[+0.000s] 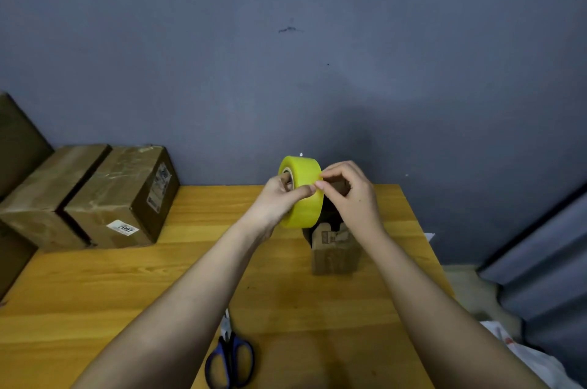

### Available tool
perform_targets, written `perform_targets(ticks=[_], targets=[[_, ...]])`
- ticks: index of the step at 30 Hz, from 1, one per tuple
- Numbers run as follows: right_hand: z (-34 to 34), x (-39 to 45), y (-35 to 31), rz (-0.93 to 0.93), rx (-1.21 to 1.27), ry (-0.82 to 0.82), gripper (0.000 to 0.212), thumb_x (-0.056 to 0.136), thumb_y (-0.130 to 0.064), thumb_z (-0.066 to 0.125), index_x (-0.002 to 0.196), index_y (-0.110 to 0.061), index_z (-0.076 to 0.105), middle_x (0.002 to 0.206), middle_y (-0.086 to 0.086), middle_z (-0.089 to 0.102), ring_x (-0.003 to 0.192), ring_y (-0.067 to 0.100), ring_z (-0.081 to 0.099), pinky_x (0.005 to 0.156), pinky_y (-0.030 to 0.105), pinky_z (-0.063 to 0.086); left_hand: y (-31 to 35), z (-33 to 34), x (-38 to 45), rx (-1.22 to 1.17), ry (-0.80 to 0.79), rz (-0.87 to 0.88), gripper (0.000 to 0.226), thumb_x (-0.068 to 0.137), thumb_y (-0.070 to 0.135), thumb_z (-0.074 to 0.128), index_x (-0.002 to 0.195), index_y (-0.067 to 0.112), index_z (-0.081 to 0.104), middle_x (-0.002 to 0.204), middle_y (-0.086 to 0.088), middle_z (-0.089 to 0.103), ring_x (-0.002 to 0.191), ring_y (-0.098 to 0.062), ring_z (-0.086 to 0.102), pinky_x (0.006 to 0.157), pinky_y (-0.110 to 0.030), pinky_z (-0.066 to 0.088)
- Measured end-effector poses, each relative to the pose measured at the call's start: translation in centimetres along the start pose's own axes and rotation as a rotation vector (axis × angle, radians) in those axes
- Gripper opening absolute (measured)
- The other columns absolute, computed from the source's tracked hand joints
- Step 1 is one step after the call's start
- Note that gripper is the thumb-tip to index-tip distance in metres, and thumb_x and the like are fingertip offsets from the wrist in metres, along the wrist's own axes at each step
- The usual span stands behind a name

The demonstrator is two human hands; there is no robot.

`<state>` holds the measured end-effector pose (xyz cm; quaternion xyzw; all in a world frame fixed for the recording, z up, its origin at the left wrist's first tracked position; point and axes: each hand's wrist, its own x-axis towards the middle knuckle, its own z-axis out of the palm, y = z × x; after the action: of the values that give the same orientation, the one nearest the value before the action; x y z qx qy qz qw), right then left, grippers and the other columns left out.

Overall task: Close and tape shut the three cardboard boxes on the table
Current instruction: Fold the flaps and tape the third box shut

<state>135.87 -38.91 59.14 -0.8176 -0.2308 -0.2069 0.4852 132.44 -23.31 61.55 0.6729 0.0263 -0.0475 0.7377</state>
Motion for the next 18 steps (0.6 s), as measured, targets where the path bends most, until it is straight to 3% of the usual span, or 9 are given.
perform_targets(ticks=[6, 10, 14, 18], targets=[[-0.5, 0.5, 0.3, 0.065, 0.077, -0.065, 0.015, 0.081, -0.020, 0.072, 0.080, -0.028, 0.059, 0.090, -0.013, 0.058, 0.091, 0.006, 0.058, 0.084, 0.039, 0.048, -0.3, 0.1, 0.0, 0.038, 0.014, -0.023, 0.025, 0.088, 0.011, 0.065, 0.109, 0.000, 0.063, 0.106, -0.021, 0.068, 0.088, -0.024, 0.064, 0.083, -0.036, 0.051], [-0.2, 0.2, 0.0, 0.063, 0.070, -0.032, 0.014, 0.082, -0.021, 0.071, 0.080, -0.024, 0.058, 0.091, -0.010, 0.059, 0.090, 0.005, 0.058, 0.082, 0.035, 0.049, -0.6, 0.1, 0.0, -0.011, 0.004, -0.031, 0.025, 0.089, 0.012, 0.063, 0.112, 0.002, 0.064, 0.095, -0.011, 0.070, 0.078, -0.013, 0.066, 0.068, -0.022, 0.053], [0.2, -0.6, -0.5, 0.095, 0.039, 0.058, 0.022, 0.087, -0.029, 0.068, 0.108, -0.025, 0.063, 0.099, -0.012, 0.062, 0.092, 0.002, 0.060, 0.079, 0.022, 0.050, -0.6, 0.4, -0.1, -0.056, -0.011, -0.037, 0.026, 0.092, 0.017, 0.061, 0.114, 0.002, 0.065, 0.092, -0.007, 0.070, 0.072, -0.008, 0.067, 0.063, -0.018, 0.052], [0.4, -1.3, -0.5, 0.005, -0.053, 0.125, 0.023, 0.087, -0.038, 0.063, 0.095, -0.018, 0.070, 0.095, -0.011, 0.062, 0.089, 0.004, 0.060, 0.074, 0.030, 0.051, -1.0, 0.7, -0.3, -0.070, 0.011, 0.006, 0.020, 0.091, 0.014, 0.061, 0.108, 0.005, 0.066, 0.091, -0.008, 0.070, 0.073, -0.009, 0.066, 0.062, -0.018, 0.051]])
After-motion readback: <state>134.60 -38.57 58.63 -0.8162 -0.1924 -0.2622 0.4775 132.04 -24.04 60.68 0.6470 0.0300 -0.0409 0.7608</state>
